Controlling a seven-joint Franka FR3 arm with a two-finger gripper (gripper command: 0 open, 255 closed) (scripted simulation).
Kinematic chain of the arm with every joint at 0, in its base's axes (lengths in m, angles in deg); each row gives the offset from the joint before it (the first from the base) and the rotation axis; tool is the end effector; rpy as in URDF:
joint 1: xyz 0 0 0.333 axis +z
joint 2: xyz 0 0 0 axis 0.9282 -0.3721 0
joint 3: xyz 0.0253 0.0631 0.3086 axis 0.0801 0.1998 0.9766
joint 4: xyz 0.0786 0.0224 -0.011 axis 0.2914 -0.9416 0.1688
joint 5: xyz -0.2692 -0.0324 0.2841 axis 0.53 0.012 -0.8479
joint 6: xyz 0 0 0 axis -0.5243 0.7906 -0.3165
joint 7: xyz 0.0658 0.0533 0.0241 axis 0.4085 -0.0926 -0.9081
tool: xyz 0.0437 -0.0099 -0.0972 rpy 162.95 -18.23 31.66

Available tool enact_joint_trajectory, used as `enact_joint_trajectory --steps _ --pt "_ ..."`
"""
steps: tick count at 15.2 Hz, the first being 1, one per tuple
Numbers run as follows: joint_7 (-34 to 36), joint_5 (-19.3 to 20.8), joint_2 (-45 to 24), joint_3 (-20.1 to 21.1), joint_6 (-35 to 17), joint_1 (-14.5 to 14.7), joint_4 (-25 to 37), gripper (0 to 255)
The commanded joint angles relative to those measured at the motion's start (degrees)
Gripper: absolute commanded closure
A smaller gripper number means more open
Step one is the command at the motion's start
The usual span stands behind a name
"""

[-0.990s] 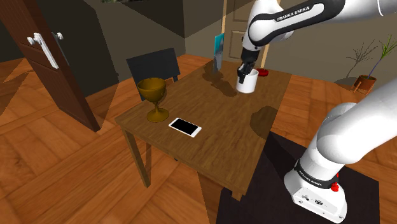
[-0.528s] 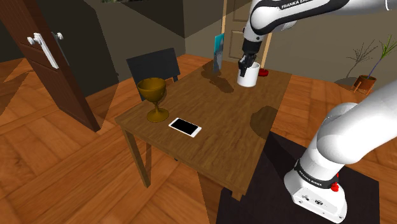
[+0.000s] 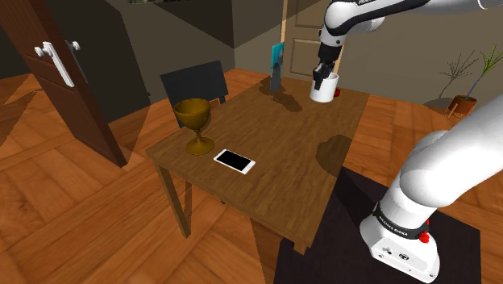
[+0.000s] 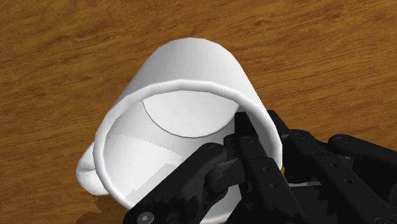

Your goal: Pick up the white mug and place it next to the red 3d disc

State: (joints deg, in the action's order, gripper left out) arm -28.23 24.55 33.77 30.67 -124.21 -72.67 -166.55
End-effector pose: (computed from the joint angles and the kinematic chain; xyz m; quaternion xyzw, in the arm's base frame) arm 0.4062 -0.2164 0.5187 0.9983 -0.0121 0.0568 0.0099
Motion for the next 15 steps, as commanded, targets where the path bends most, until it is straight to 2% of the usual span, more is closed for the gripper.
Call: enact_joint_trajectory --steps 1,8,15 --pt "-3.6 -0.1 -1.8 -2.6 0.1 -0.8 2.0 255" --pt "-15.3 -3.7 -10.6 -10.5 0.6 -2.6 11.0 255" --pt "-28.6 -12.2 -23.4 -17.4 3.0 -6.1 23.5 255"
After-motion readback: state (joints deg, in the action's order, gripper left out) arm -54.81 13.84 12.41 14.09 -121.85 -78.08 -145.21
